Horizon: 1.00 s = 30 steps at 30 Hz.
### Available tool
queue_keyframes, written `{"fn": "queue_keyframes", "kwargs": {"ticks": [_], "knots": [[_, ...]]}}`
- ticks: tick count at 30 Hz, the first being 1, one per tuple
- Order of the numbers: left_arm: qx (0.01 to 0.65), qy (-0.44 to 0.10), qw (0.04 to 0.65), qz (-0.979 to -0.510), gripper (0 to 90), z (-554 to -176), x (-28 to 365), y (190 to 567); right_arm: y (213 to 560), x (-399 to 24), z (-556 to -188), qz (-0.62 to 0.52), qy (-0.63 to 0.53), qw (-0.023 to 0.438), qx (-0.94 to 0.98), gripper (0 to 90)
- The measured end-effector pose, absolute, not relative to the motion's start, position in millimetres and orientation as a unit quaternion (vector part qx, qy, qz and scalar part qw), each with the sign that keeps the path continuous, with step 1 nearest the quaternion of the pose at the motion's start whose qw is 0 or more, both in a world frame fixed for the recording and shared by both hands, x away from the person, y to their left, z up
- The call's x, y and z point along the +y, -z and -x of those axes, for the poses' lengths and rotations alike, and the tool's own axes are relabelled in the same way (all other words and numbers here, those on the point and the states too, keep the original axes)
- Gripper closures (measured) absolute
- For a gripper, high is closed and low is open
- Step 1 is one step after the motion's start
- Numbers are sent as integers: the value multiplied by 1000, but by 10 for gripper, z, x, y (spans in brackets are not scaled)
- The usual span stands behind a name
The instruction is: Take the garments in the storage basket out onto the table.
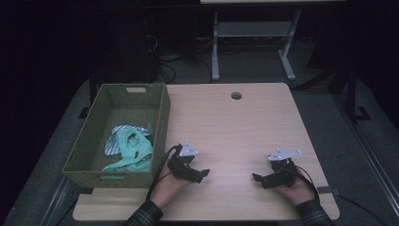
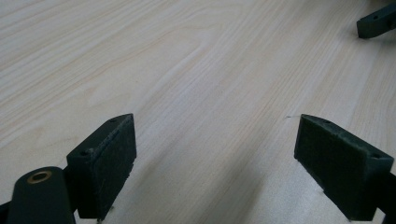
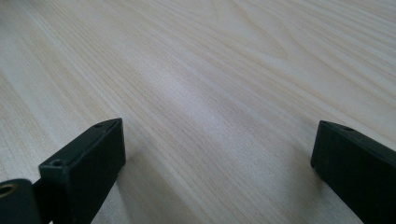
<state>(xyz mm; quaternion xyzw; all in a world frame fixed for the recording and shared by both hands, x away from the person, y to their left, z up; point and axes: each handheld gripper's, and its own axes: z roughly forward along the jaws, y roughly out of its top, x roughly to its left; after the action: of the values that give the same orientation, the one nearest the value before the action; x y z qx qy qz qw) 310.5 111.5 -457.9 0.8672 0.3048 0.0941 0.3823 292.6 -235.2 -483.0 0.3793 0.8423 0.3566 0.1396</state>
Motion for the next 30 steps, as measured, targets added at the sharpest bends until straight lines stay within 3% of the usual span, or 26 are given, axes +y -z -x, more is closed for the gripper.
{"fn": "queue_keyframes", "kwargs": {"ticks": [30], "knots": [[307,-80,398,-861,124,-3150,1129,4449,4830,-2352,-2926,-379,-357,140,842,28]]}}
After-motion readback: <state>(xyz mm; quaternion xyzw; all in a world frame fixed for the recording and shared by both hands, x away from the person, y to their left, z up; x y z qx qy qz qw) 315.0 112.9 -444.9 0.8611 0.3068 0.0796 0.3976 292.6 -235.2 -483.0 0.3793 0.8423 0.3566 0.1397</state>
